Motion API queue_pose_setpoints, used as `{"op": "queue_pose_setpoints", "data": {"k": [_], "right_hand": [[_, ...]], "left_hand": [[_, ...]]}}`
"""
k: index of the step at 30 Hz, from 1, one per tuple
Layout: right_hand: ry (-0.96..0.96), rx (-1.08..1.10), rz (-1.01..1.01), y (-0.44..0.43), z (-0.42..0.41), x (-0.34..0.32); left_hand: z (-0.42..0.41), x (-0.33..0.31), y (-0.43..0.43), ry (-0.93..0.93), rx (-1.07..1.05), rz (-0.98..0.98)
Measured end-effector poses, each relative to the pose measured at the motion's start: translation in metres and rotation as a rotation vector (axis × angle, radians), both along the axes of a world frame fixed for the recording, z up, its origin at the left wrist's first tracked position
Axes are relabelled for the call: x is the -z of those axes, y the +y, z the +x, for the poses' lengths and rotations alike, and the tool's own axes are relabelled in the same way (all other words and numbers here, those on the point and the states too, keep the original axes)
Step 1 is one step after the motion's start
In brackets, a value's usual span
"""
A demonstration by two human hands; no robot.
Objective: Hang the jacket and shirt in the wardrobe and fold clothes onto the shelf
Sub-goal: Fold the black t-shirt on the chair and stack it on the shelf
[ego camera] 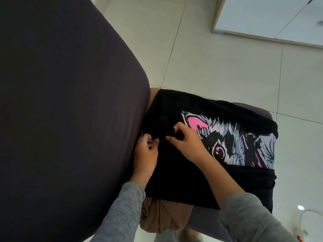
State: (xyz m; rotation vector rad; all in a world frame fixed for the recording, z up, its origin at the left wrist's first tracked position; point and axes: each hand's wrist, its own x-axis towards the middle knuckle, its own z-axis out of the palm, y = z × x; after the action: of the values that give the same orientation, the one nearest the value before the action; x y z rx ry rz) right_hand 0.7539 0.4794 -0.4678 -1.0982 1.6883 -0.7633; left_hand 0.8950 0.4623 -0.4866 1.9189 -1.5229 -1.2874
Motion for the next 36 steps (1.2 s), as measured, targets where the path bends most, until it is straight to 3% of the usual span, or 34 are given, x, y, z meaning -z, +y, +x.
{"op": "queue_pose_setpoints", "data": {"k": [4, 8, 12, 14, 18, 21, 26, 29, 32, 34, 36], "right_hand": [[-0.038, 0.032, 0.037, -0.001, -0.018, -0.015], [0.168, -0.126, 0.014, -0.003, -0.030, -0.029], [0.436, -0.229, -0.147, -0.002, -0.026, -0.044], [0.467, -0.273, -0.136, 0.002, -0.025, -0.048], [0.385, -0.298, -0.070, 0.027, -0.019, -0.053], [0.436, -0.304, -0.099, 0.059, -0.002, -0.050], [0.419, -0.245, -0.058, 0.118, 0.033, -0.022], [0.478, -0.062, -0.072, 0.138, 0.041, -0.009], [0.556, 0.025, -0.078, 0.145, 0.041, 0.004], [0.598, 0.043, -0.019, 0.148, 0.033, 0.012], [0.655, 0.077, 0.051, 0.151, 0.022, 0.018]], "left_hand": [[-0.003, -0.002, -0.004, -0.023, -0.019, 0.034], [-0.014, -0.023, -0.012, 0.007, -0.091, 0.079], [-0.013, -0.044, -0.017, 0.162, 0.213, -0.128], [-0.008, -0.044, -0.022, 0.196, 0.365, -0.159], [0.002, -0.035, -0.021, 0.089, 0.463, -0.221], [0.010, -0.027, 0.000, -0.010, 0.462, -0.209], [0.032, -0.020, 0.041, -0.105, 0.339, -0.104], [0.033, -0.028, 0.061, -0.118, 0.235, -0.201], [0.032, -0.023, 0.073, -0.290, 0.468, -0.423], [0.029, -0.012, 0.074, -0.421, 0.636, -0.433], [0.028, -0.007, 0.068, -0.507, 0.640, -0.384]]}}
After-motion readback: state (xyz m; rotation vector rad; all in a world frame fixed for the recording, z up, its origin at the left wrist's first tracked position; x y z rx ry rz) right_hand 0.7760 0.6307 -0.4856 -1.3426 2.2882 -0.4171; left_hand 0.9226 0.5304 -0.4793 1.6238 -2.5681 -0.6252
